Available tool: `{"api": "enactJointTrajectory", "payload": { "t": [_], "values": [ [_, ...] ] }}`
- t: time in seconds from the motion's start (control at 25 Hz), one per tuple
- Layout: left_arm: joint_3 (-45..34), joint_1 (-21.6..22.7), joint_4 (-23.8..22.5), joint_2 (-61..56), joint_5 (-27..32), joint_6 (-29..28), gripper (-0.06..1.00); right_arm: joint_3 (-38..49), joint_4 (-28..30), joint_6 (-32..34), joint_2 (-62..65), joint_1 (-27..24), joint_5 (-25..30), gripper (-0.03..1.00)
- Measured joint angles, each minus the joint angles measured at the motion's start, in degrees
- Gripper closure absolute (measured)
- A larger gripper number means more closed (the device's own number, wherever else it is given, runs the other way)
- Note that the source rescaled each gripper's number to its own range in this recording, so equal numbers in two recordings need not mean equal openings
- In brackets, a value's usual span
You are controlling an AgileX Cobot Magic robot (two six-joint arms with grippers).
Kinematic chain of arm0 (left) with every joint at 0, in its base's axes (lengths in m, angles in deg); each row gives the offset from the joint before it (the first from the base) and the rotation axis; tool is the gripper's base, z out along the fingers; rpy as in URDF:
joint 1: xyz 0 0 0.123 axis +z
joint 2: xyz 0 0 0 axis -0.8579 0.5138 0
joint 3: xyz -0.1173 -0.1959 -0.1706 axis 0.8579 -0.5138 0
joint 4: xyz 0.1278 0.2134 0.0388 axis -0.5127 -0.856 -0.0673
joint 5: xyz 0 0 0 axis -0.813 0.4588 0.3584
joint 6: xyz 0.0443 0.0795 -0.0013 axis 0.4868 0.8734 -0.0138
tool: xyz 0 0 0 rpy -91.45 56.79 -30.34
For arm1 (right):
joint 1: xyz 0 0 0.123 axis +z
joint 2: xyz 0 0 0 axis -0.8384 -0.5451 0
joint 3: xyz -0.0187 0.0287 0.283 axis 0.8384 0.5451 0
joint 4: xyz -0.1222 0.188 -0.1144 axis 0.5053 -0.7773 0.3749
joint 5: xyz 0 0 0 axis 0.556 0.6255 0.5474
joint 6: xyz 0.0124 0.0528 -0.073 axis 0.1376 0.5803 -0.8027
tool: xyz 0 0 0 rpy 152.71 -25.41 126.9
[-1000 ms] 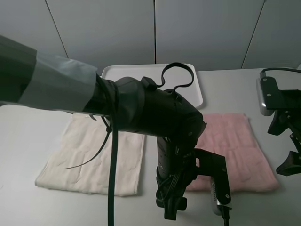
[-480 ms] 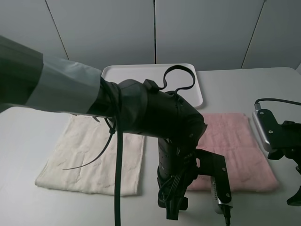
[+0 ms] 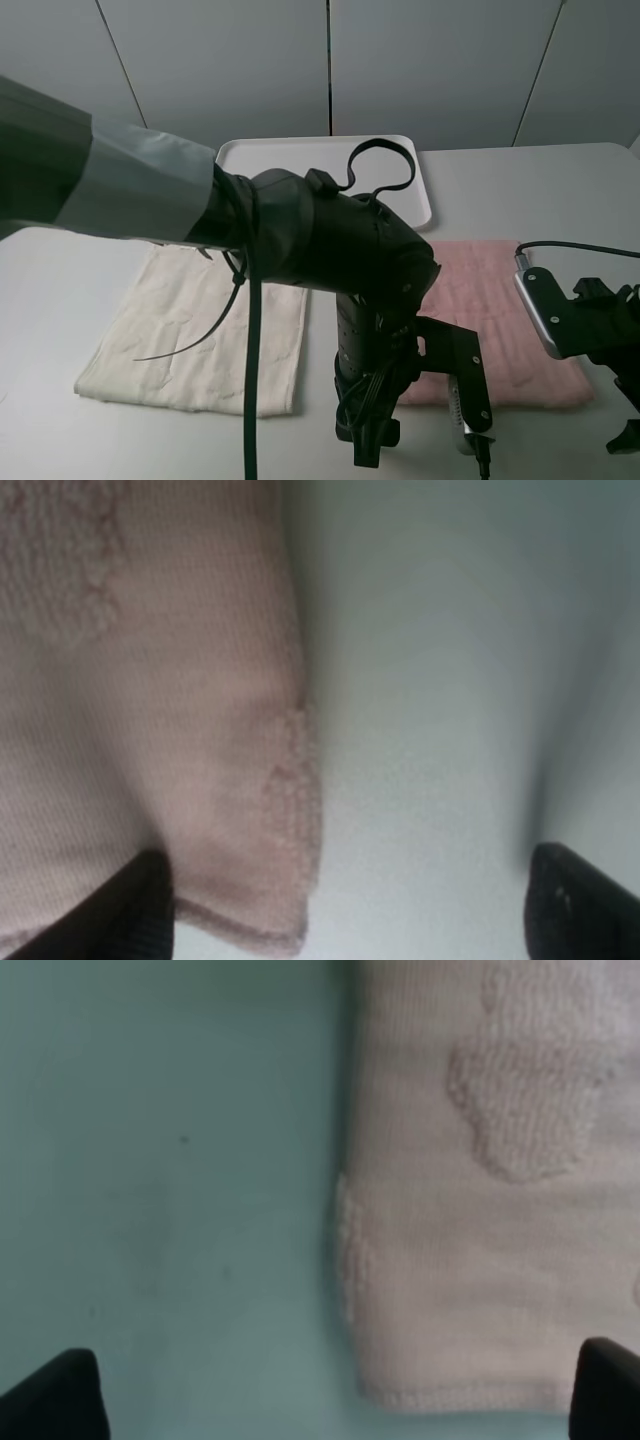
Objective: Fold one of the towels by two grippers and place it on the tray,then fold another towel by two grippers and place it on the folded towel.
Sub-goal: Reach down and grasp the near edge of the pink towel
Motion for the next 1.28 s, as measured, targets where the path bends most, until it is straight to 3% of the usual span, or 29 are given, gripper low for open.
{"api": "enactJointTrajectory", "payload": {
  "t": [1.12, 1.2, 1.28],
  "values": [
    [0.0, 0.0, -0.91, 0.1, 0.0, -0.47, 0.02, 1.45, 0.39, 1.83, -7.9, 0.47, -5.09, -0.03],
    [0.0, 0.0, -1.04, 0.1, 0.0, -0.47, 0.02, 1.45, 0.49, 2.06, -8.1, 0.47, -5.75, 0.02],
    [0.0, 0.0, -1.04, 0.1, 0.0, -0.47, 0.02, 1.45, 0.79, 2.2, -8.34, 0.47, -7.13, 0.15]
  ]
}}
